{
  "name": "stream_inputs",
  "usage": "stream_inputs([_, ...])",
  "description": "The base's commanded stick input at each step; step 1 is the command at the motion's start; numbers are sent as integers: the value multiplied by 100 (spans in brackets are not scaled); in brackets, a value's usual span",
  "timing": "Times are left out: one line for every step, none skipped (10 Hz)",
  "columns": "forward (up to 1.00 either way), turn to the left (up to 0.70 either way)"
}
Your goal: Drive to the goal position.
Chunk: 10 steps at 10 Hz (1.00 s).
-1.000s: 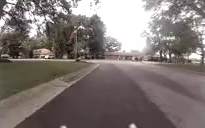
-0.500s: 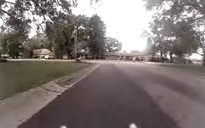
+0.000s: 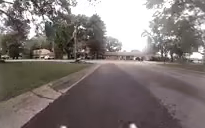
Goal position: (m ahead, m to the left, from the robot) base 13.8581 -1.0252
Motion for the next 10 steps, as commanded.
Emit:
stream_inputs([70, 0])
stream_inputs([70, 0])
stream_inputs([70, 0])
stream_inputs([70, 0])
stream_inputs([70, 0])
stream_inputs([70, 0])
stream_inputs([70, 0])
stream_inputs([70, 0])
stream_inputs([70, 0])
stream_inputs([70, 0])
